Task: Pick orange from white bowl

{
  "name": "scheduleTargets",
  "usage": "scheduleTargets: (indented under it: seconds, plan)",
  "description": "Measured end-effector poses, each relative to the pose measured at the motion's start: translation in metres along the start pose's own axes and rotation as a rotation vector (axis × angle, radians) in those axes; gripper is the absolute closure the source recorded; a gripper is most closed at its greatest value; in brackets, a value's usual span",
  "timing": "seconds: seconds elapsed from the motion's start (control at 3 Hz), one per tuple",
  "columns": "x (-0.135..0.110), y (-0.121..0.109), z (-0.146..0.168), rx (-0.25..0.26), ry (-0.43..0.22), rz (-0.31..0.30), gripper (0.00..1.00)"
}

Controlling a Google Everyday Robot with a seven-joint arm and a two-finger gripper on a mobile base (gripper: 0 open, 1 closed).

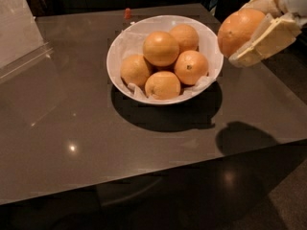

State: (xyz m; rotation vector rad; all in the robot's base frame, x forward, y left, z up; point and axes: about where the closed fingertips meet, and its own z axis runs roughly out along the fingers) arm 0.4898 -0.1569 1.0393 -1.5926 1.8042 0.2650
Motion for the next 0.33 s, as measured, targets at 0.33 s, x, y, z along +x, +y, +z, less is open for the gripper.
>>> scheduleTargets:
  seconds: [0.33]
  plan:
    - [0.0011,0.0005,-0.0001,0.000,0.001,0.002,1.00]
